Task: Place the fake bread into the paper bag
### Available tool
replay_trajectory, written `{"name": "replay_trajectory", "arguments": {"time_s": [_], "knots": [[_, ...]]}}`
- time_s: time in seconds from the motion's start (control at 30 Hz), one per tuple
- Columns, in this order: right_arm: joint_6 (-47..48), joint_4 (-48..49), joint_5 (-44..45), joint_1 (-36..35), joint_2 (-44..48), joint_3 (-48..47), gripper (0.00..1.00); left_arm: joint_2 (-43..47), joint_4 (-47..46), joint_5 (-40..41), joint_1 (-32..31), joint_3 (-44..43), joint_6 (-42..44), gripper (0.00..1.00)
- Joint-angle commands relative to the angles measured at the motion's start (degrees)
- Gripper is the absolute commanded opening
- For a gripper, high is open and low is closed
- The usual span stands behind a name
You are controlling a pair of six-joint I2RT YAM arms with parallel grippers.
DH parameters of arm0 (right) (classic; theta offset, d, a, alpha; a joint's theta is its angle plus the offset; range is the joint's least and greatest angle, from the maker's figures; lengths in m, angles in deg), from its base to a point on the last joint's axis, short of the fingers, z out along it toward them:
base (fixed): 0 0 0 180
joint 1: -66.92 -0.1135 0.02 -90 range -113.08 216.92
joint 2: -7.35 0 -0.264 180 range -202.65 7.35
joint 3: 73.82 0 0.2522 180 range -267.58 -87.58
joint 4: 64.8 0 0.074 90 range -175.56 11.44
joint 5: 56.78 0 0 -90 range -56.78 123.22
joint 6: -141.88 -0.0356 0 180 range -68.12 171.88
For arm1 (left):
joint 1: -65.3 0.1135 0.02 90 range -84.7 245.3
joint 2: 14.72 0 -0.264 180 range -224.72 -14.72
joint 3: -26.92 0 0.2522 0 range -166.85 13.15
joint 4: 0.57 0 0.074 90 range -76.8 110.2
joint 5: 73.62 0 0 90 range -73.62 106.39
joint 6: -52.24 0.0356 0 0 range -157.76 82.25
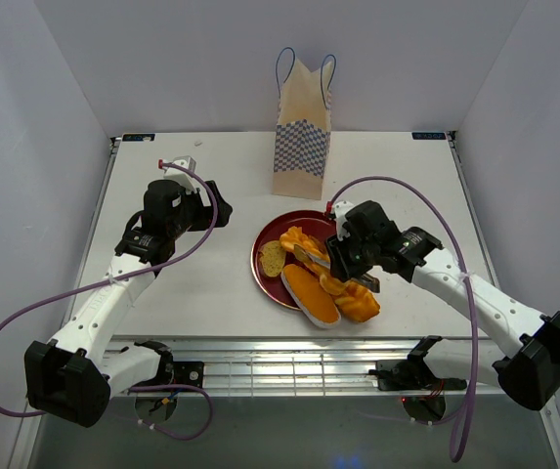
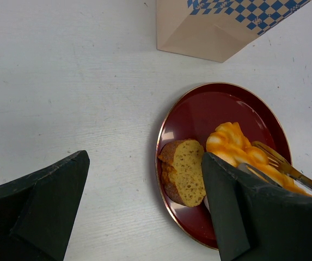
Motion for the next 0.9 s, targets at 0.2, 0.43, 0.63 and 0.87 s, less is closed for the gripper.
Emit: {"name": "replay_trajectory", "arguments": {"time_s": [0.2,0.43,0.63,0.87], "knots": [[-1.6,3.6,4.7,-0.2,1.0,-8.3,0.45,1.4,0.0,-0.5,0.0,-1.8,0.1,0.94],[-0.9,4.4,4.8,-0.2,-2.7,-16.2,0.43,1.4,-0.1,-0.8,0.0,-1.8,0.0,0.94],[0.2,4.4,6.0,-0.2,-8.2,-30.3,0.44,1.1,-0.2,-1.3,0.0,-1.8,0.0,0.94],[1.2,5.2,14.5,0.4,-16.8,-47.3,0.44,1.1,-0.2,-1.5,0.0,-1.9,-0.1,0.94]]}}
